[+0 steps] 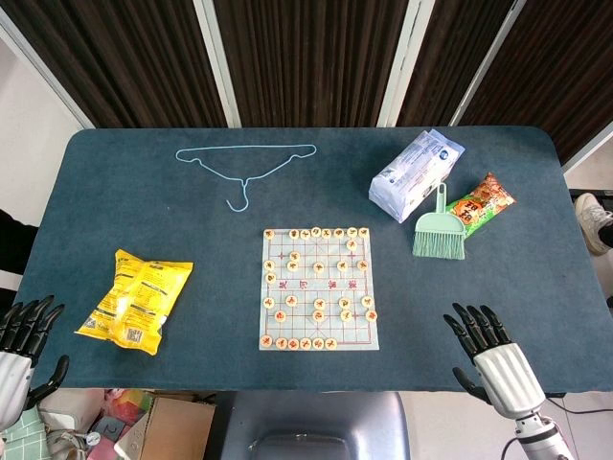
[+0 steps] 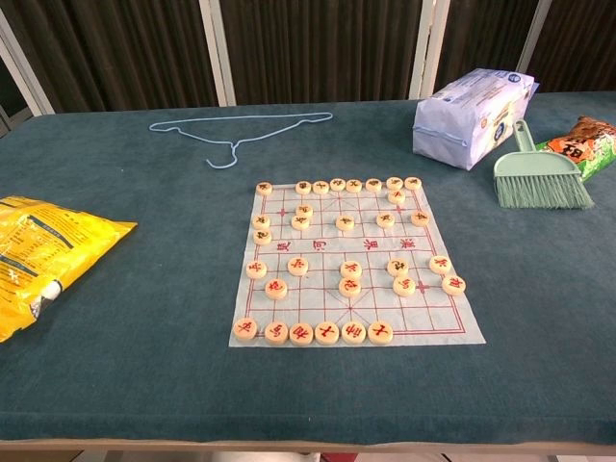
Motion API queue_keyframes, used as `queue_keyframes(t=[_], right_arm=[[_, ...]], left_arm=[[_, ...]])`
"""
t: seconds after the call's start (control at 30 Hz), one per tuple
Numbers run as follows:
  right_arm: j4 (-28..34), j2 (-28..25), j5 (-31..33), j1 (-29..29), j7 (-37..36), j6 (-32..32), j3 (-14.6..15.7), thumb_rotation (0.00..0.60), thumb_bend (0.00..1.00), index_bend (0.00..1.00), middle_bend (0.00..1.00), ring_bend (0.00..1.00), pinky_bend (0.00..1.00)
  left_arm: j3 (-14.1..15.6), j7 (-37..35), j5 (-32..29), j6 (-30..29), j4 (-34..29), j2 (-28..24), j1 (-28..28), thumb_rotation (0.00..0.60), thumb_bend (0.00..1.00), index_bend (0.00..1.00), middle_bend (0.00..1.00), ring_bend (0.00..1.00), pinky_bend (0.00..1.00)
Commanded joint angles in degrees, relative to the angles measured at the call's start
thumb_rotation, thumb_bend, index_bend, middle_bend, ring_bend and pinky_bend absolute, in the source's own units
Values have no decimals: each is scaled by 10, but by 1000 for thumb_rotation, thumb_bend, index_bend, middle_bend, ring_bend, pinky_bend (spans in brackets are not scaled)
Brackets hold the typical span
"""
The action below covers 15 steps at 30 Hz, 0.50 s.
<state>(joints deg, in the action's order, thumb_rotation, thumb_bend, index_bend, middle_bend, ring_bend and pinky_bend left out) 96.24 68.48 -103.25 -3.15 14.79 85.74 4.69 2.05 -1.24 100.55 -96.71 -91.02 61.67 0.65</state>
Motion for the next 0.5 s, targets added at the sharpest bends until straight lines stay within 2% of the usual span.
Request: queue_keyframes(t=[0.03,0.17,0.33,0.5], right_arm=[[0,1,1,-2,0,-3,0,600,426,0,0,0,0],[-7,8,-2,-9,1,-11,-3,600,427,0,0,0,0],[-22,26,-27,-48,-41,-45,-7,600,427,21,0,0,0],[-2,42,-14,-99,-36,-111,-30,600,427,146,0,0,0]], left_arm=[[0,0,0,-1,0,0,0,600,444,0,0,0,46],[0,-2,-3,4,0,0,2,600,443,0,0,0,46],[1,-4,1,7,-1,0,4,600,444,0,0,0,46],[1,-7,1,8,0,-1,5,600,443,0,0,0,46]])
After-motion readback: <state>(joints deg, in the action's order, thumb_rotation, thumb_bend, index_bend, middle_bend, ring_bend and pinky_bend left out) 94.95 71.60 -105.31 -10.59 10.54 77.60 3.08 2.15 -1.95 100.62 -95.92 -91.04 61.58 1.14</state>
